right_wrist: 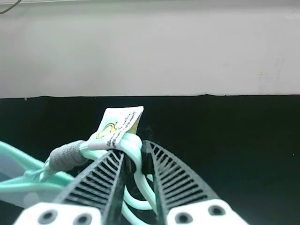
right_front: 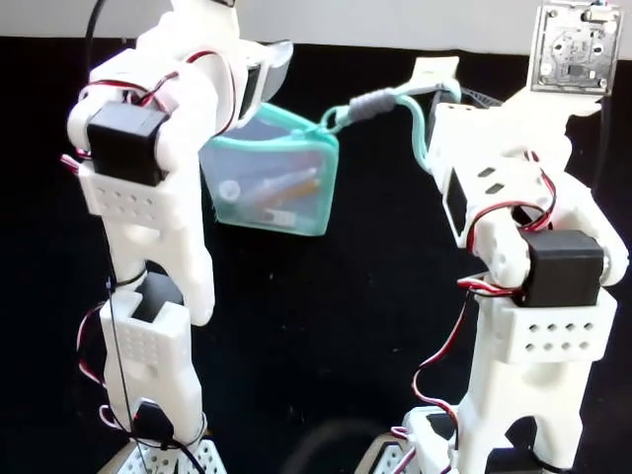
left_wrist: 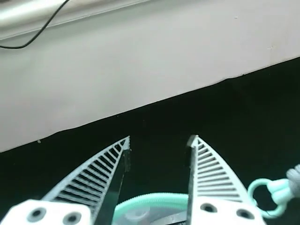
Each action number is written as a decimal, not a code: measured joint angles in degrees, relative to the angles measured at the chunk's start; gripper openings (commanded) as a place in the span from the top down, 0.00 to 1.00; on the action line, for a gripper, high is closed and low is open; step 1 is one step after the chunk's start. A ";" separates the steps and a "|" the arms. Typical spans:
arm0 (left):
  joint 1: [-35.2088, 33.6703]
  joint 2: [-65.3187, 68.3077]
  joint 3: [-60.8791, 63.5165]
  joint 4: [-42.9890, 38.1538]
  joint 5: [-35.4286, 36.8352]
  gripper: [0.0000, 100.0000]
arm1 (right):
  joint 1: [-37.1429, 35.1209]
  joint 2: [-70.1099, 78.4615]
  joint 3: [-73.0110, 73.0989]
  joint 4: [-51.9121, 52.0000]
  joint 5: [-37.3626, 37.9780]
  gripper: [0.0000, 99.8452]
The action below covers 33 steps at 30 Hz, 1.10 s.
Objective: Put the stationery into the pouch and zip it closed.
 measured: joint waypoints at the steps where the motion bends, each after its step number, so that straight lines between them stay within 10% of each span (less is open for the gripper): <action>1: 0.00 0.00 0.00 0.00 0.00 0.91 | 0.00 0.00 0.00 0.00 0.00 0.99; 11: 7.56 -11.69 3.87 0.00 0.00 0.99 | 0.00 0.00 0.00 -0.88 0.00 0.99; 21: 15.03 -28.13 44.57 0.00 0.00 0.99 | 0.00 0.00 0.00 -0.88 0.00 0.99; 33: -5.54 -41.14 74.29 -6.33 0.09 0.99 | 0.00 0.00 0.00 -0.88 0.00 0.99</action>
